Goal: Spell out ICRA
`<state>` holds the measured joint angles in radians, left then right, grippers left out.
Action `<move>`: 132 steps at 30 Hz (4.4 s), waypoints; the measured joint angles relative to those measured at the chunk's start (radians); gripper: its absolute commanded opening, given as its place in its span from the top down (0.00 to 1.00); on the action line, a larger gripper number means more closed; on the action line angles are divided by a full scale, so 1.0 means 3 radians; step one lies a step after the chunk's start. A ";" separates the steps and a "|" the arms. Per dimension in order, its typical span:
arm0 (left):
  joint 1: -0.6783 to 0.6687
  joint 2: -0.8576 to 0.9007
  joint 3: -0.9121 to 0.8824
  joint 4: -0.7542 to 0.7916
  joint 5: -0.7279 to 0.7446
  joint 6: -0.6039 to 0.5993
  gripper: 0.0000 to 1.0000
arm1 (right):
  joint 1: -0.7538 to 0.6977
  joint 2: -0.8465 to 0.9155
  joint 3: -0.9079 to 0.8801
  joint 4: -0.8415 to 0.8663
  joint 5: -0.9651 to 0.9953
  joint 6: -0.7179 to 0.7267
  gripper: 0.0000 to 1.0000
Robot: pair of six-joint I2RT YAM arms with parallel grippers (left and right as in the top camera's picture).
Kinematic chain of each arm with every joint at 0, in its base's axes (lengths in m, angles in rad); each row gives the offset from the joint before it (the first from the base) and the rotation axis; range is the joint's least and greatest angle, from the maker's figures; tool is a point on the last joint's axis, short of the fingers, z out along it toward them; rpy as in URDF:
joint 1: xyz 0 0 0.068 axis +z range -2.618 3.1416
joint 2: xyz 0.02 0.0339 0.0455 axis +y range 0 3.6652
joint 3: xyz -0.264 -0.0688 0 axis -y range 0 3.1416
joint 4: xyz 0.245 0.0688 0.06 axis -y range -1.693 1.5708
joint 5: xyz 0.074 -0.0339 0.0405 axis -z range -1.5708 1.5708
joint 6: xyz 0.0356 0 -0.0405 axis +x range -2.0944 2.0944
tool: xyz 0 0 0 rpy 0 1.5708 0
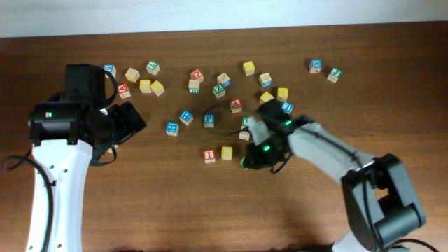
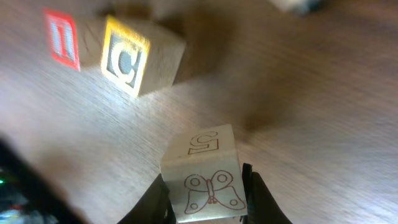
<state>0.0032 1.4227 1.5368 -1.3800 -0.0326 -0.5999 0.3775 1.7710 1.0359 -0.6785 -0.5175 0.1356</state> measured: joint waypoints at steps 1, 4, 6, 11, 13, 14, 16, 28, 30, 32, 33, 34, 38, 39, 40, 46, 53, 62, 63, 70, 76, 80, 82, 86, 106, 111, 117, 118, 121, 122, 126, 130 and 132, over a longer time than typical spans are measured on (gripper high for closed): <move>0.0000 0.0000 0.0000 -0.0003 0.0000 0.0000 0.01 | -0.0243 0.0000 -0.0001 0.0010 -0.0309 -0.0060 0.81; 0.0000 0.0000 0.0000 0.0000 0.0000 0.0000 0.01 | -0.0523 0.0001 -0.0020 0.0136 -0.0898 -0.0163 0.80; 0.0000 0.0000 0.0000 -0.0001 0.0000 0.0000 0.01 | -0.0539 0.0014 -0.0095 0.0308 -0.1199 -0.0159 0.81; 0.0000 0.0000 0.0000 -0.0001 0.0001 0.0000 0.01 | -0.0605 0.0518 -0.0456 0.0938 -0.1659 0.0210 0.56; 0.0000 0.0000 0.0000 -0.0001 0.0001 0.0000 0.01 | -0.0706 0.0587 -0.0450 0.1016 -0.1855 0.0278 0.51; 0.0000 0.0000 0.0000 -0.0001 0.0001 0.0000 0.01 | -0.0754 0.0587 -0.0449 0.1006 -0.1876 0.0324 0.49; 0.0000 0.0000 0.0000 -0.0001 0.0000 0.0000 0.01 | -0.0821 0.0586 -0.0436 0.0977 -0.1890 0.0416 0.47; 0.0000 0.0000 0.0000 0.0000 0.0000 0.0000 0.01 | -0.0890 0.0225 0.0196 -0.0117 -0.0333 0.0421 0.96; 0.0000 0.0000 0.0000 0.0000 0.0000 0.0000 0.01 | -0.0792 0.0221 0.0228 0.0243 -0.0189 0.0612 0.96; 0.0000 0.0000 0.0000 0.0000 0.0000 0.0000 0.01 | -0.0566 0.0223 0.0244 0.0556 -0.0017 0.0860 0.96; 0.0000 0.0000 0.0000 0.0004 0.0000 0.0000 0.01 | -0.0478 0.0224 0.0244 0.0650 0.0083 0.0955 0.96; 0.0000 0.0000 0.0000 0.0000 0.0000 0.0000 0.01 | -0.0388 0.0231 0.0244 0.0772 0.0200 0.1059 0.96; 0.0000 0.0000 0.0000 0.0000 0.0000 0.0000 0.01 | -0.0191 0.0305 0.0247 0.0891 0.0507 0.1330 0.96; 0.0000 0.0000 0.0000 -0.0001 0.0000 0.0000 0.01 | -0.0188 0.0310 0.0251 0.0891 0.0515 0.1371 0.96; 0.0000 0.0000 0.0000 -0.0001 0.0000 0.0000 0.01 | -0.0189 0.0324 0.0263 0.0893 0.0507 0.1387 0.96; 0.0000 0.0000 0.0000 0.0000 0.0000 0.0000 0.01 | -0.0128 0.0482 0.0299 0.1419 0.0451 0.1465 0.95; 0.0000 0.0000 0.0000 -0.0003 0.0003 0.0000 0.01 | -0.0163 0.0526 0.0487 0.1069 0.0444 0.1284 0.88; 0.0000 0.0000 0.0000 -0.0001 0.0001 0.0000 0.01 | -0.0181 0.0509 0.1352 0.0459 0.0713 0.0838 0.37; 0.0000 0.0000 0.0000 0.0003 0.0000 0.0000 0.01 | -0.0181 0.0512 0.1500 0.0421 0.0771 0.0804 0.33; 0.0000 0.0000 0.0000 -0.0001 0.0000 0.0000 0.01 | 0.0022 0.0898 0.1918 0.0439 0.1278 0.0462 0.18; 0.0000 0.0000 0.0000 -0.0001 0.0000 0.0000 0.01 | 0.0186 0.1137 0.1918 0.0434 0.1654 0.0308 0.30; 0.0000 0.0000 0.0000 -0.0001 0.0000 0.0000 0.01 | 0.0278 0.1294 0.1918 0.0431 0.1710 0.0266 0.39; 0.0000 0.0000 0.0000 0.0000 0.0000 0.0000 0.02 | 0.0278 0.1294 0.1918 0.0431 0.1724 0.0223 0.40; 0.0000 0.0000 0.0000 -0.0003 0.0000 0.0000 0.01 | 0.0285 0.1363 0.1919 0.0505 0.1737 0.0207 0.43; 0.0000 0.0000 0.0000 -0.0003 0.0000 0.0000 0.01 | 0.0296 0.1518 0.2847 -0.0534 0.2024 0.0155 0.48; 0.0000 0.0000 0.0000 -0.0001 0.0000 0.0000 0.01 | 0.0296 0.1559 0.2865 -0.0629 0.2026 0.0159 0.48; 0.0000 0.0000 0.0000 -0.0001 0.0000 0.0000 0.01 | 0.0296 0.1902 0.2861 -0.0568 0.1989 0.0160 0.60; 0.0000 0.0000 0.0000 -0.0001 0.0000 0.0000 0.01 | 0.0296 0.1905 0.2861 -0.0562 0.1985 0.0159 0.62; 0.0000 0.0000 0.0000 -0.0001 0.0000 0.0000 0.01 | 0.0296 0.1907 0.2861 -0.0495 0.1984 0.0161 0.72; 0.0000 0.0000 0.0000 -0.0001 0.0000 0.0000 0.01 | 0.0296 0.1907 0.2861 -0.0486 0.1986 0.0163 0.73; 0.0000 0.0000 0.0000 0.0000 0.0000 0.0000 0.01 | 0.0296 0.1909 0.2861 -0.0468 0.1985 0.0163 0.77; 0.0000 0.0000 0.0000 0.0000 0.0000 0.0000 0.01 | 0.0296 0.1879 0.2871 -0.0617 0.2003 0.0160 0.77; 0.0000 0.0000 0.0000 -0.0001 0.0001 0.0000 0.01 | 0.0296 0.1742 0.2871 -0.0767 0.2065 0.0161 0.77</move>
<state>0.0032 1.4227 1.5368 -1.3804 -0.0322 -0.5999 0.4664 2.2936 1.8973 -0.9085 0.1020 0.1841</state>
